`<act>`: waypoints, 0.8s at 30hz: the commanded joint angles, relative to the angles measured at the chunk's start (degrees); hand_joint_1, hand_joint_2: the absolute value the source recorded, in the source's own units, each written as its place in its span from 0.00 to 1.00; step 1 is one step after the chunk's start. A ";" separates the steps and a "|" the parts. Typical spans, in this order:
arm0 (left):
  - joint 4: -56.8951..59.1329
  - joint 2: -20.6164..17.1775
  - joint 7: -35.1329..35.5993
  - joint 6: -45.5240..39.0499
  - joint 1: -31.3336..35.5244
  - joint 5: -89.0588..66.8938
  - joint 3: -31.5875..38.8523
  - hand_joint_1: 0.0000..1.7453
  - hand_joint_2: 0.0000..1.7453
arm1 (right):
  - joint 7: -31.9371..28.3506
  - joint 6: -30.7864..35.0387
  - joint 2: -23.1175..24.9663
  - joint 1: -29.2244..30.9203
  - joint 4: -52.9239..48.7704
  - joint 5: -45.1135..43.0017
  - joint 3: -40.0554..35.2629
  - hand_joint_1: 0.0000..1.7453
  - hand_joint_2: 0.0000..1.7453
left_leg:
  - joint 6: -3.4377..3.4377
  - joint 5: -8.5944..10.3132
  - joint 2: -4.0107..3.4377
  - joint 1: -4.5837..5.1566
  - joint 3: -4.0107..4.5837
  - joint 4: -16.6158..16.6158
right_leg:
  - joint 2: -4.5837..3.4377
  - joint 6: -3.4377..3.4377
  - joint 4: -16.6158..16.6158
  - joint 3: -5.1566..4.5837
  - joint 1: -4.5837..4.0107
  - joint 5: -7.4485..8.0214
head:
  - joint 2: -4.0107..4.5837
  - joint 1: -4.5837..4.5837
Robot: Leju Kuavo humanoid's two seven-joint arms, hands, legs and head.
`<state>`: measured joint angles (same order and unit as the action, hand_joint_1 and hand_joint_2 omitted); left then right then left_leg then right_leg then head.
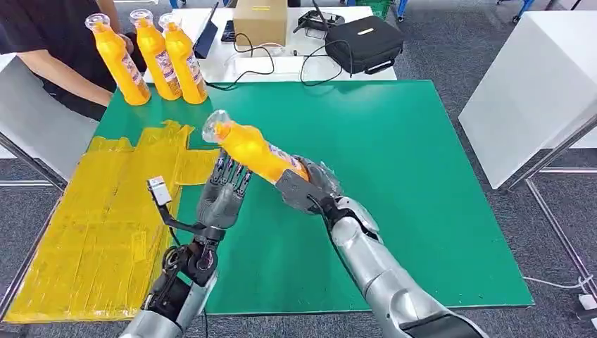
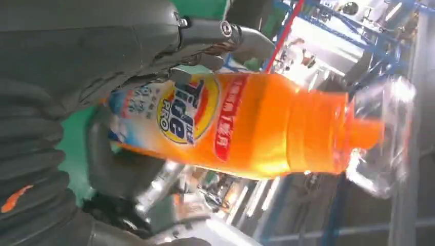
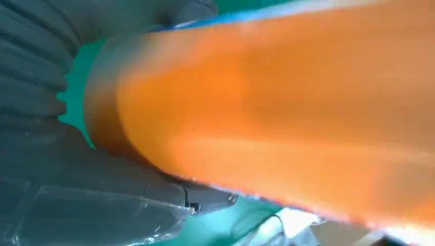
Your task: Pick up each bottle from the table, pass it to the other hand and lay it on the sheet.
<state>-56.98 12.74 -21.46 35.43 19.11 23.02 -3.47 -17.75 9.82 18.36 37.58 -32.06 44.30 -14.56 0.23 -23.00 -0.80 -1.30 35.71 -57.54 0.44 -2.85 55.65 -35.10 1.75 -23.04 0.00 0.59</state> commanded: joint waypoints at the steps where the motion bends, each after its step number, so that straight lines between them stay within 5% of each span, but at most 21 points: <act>1: 4.77 0.80 1.53 -0.49 5.91 0.57 -3.89 0.00 1.00 | -0.01 1.87 0.83 -1.75 4.92 -0.24 0.94 1.00 1.00 | 0.04 -0.04 0.20 -0.03 -0.13 0.01 | 0.15 0.15 -0.01 0.19 -0.05 -0.10 | 0.00 0.02; 10: 7.54 0.53 -0.15 -4.93 9.31 -2.38 -3.59 0.00 1.00 | 3.80 3.38 1.64 -5.82 1.00 -3.11 -9.69 1.00 1.00 | 0.04 -0.05 0.17 -0.08 -0.09 -0.03 | 0.12 0.16 -0.01 0.12 -0.10 -0.09 | 0.00 0.02; 14: 6.28 -0.39 -5.22 -13.44 10.50 -12.32 -4.18 0.00 1.00 | 5.53 4.37 1.64 -6.65 -0.62 -6.59 -16.25 1.00 1.00 | 0.06 -0.13 0.19 -0.10 -0.16 -0.10 | 0.11 0.26 0.07 0.20 -0.13 -0.17 | 0.00 0.00; 24: 7.14 -0.34 -6.30 -16.77 11.41 -21.96 -4.56 0.00 1.00 | 6.32 4.31 1.64 -5.01 -0.26 -8.09 -19.20 1.00 1.00 | 0.05 -0.07 0.13 -0.06 -0.06 -0.05 | 0.06 0.17 0.03 0.10 -0.08 -0.10 | 0.00 0.00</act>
<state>-54.12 13.00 -27.80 18.42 25.93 4.76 -5.09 -11.26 14.60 20.74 30.74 -33.64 36.22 -26.97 0.23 -22.99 -0.81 -1.31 35.78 -57.54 0.43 -2.85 55.66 -35.17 1.75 -23.04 0.00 0.59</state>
